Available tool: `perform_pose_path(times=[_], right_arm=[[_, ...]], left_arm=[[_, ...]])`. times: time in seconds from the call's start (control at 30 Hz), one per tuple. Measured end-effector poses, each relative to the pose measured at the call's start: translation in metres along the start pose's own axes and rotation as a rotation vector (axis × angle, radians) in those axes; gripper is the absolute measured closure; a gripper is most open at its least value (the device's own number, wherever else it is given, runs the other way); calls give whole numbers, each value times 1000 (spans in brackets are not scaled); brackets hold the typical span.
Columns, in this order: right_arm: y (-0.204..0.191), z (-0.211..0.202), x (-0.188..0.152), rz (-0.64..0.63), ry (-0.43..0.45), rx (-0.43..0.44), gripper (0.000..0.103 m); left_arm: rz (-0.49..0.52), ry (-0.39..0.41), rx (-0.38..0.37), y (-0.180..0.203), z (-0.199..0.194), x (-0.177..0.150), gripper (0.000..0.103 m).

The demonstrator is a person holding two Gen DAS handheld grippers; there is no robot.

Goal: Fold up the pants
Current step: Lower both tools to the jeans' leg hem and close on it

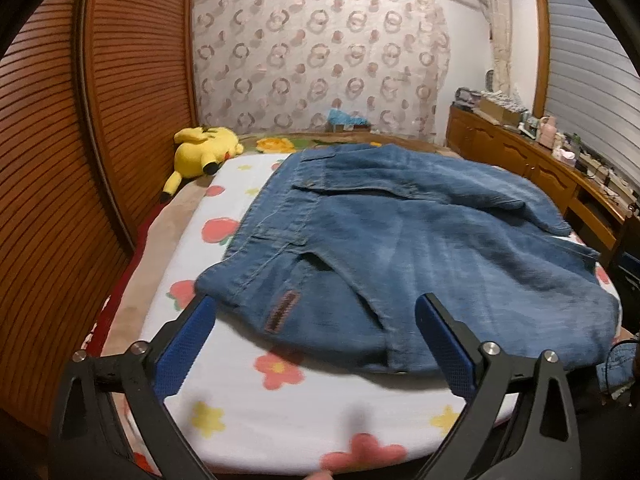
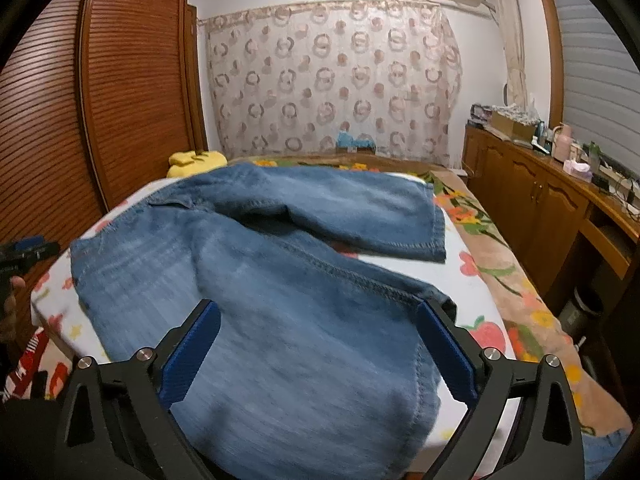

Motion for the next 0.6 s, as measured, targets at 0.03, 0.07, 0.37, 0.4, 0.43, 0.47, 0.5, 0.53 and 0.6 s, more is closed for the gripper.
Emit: perform_pose_path(times=[0.03,0.07,0.37,0.4,0.43,0.47,0.5,0.53,0.6], right_arm=[[1,-1,0,-2,-17,2,5],[1,-2,-2,-6,-32,1,5],[13,-15,10,27,-152,-23,7],[12,-17,14,33,-157,-24,8],[13,-18,15,42,-159,-21,10],[12,-19,17,55,-161,-14,10],[9,-20,21,67,-165,-3,13],[8,-19,21,71,-166,7,17],[0,-21,24,62,-176,20,21]], left_arm=[[-2,-5,9,-4,3,0,4],[-4,-8,12,-8,6,1,6],[-46,-53,44,-42,35,7,14],[-46,-58,45,-44,38,8,16],[-48,-66,46,-46,41,8,16],[-53,-74,49,-49,45,8,18],[-60,-86,57,-53,49,8,19],[-66,-94,64,-56,52,7,21],[-76,-108,67,-60,56,6,22]])
Point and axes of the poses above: each gripper's, at about its wrist camera, not at the fingertips, and z roughly the way its jaws point, y to its right, x to its top, the point moved 4 cm from there along z, roughly the way its jaws point, and after that the axes turned 9 degrees about -z, right-handed, at the moved point
